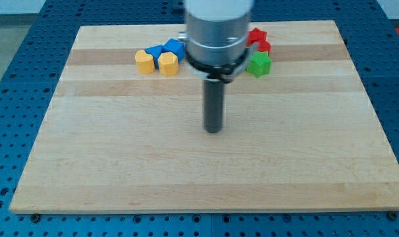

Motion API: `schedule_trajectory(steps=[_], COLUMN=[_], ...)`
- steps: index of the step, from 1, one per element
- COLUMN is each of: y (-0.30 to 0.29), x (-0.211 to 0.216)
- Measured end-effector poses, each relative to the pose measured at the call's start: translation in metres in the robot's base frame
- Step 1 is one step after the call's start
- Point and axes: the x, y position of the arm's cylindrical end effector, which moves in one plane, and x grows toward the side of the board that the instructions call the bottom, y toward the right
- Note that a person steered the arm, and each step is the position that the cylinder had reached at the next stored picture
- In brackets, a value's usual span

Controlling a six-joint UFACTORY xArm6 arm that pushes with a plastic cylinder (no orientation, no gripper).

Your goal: Point your arm to the blue triangle

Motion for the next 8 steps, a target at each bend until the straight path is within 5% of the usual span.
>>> schedule_trajectory(steps=[4, 5, 6, 7, 8], y=[-0.196, -0.232, -0.236, -0.200, -0.181], x=[-0.047, -0.084, -0.172, -0.252, -0.281])
